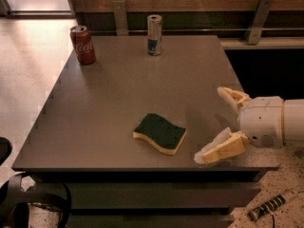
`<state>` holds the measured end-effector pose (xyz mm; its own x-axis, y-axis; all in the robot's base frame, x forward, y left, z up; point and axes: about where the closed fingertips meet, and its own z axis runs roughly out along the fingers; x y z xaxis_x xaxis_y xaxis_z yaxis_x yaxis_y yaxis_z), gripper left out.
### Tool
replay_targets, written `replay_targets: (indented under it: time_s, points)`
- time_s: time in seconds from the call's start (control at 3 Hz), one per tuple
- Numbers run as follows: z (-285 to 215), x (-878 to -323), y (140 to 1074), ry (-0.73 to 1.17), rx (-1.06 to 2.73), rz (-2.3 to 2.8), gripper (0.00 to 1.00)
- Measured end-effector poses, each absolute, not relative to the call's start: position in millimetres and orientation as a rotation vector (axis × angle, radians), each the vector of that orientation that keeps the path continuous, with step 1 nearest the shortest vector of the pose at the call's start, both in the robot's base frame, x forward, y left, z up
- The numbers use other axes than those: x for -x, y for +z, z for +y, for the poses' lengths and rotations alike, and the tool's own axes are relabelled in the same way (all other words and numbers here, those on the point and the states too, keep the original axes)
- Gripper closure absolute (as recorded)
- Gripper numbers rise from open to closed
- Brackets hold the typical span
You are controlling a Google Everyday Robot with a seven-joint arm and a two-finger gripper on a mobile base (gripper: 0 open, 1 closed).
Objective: Move sponge near coke can
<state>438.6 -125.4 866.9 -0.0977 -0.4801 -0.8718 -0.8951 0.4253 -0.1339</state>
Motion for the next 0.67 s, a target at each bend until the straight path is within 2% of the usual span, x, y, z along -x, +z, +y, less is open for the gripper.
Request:
replay_targets:
  time_s: [0.67]
  points:
    - [-87, -431, 830, 0.674, 1.135, 1.717, 0.0]
